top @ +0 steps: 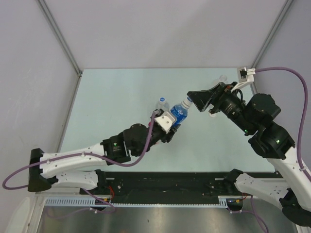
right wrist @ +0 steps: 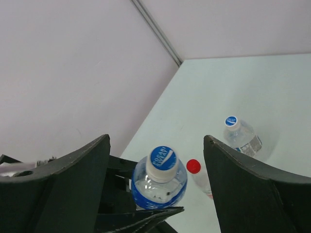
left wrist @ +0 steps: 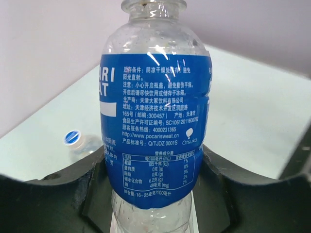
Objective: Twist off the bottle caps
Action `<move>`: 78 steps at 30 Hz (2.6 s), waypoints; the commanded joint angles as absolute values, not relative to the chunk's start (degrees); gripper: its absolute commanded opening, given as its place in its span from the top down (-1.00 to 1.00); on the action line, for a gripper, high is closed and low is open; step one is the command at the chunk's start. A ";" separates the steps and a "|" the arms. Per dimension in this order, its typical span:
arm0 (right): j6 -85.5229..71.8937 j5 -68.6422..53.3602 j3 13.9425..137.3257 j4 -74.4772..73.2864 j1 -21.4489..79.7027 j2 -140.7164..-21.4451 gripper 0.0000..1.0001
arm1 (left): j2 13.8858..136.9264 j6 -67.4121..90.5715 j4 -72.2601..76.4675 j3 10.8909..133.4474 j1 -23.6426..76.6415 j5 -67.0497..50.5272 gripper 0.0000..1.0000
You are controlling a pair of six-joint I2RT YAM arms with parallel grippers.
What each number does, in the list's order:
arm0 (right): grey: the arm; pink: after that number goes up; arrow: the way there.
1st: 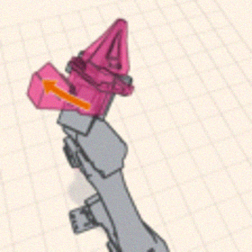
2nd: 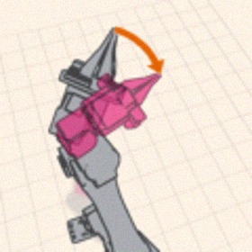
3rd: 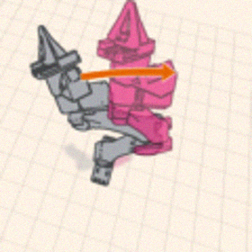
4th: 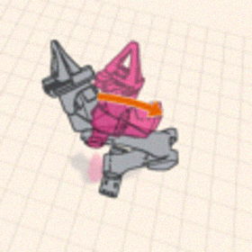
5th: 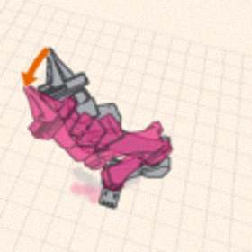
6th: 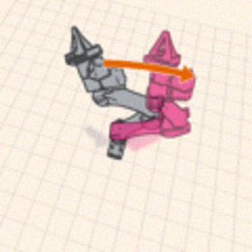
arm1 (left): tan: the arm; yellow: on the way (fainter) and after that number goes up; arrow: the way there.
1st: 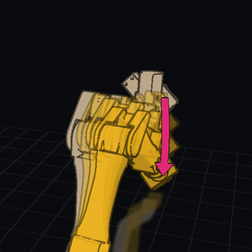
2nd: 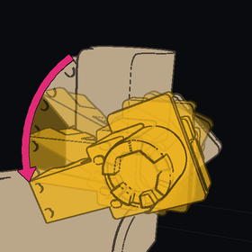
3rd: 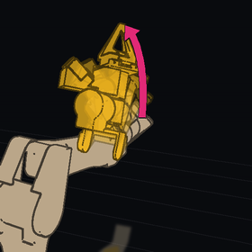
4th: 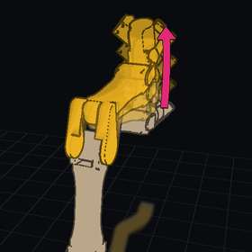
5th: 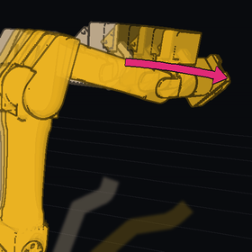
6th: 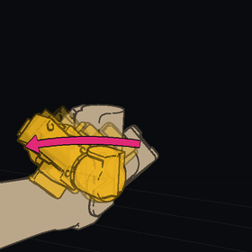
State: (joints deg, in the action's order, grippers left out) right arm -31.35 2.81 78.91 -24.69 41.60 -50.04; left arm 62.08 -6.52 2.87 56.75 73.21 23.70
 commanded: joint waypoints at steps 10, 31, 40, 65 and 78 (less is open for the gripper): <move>-32.87 13.18 78.40 -26.36 47.55 -52.64 -0.61 | 65.74 -14.50 10.37 57.74 76.90 43.33 1.00; -32.34 10.99 76.03 -21.53 47.72 -54.40 -0.27 | 64.25 -14.85 10.63 56.78 77.61 43.15 0.99; -32.08 9.32 75.15 -20.39 47.64 -54.14 0.13 | 64.25 -14.85 10.99 56.69 77.70 43.07 1.00; -15.37 -42.17 73.83 -11.87 44.30 -45.97 1.00 | 50.27 7.02 -0.62 60.73 62.06 -37.03 1.00; -17.23 -63.62 73.83 -6.59 44.12 -45.80 1.00 | 57.21 19.77 10.37 62.58 55.37 -63.19 1.00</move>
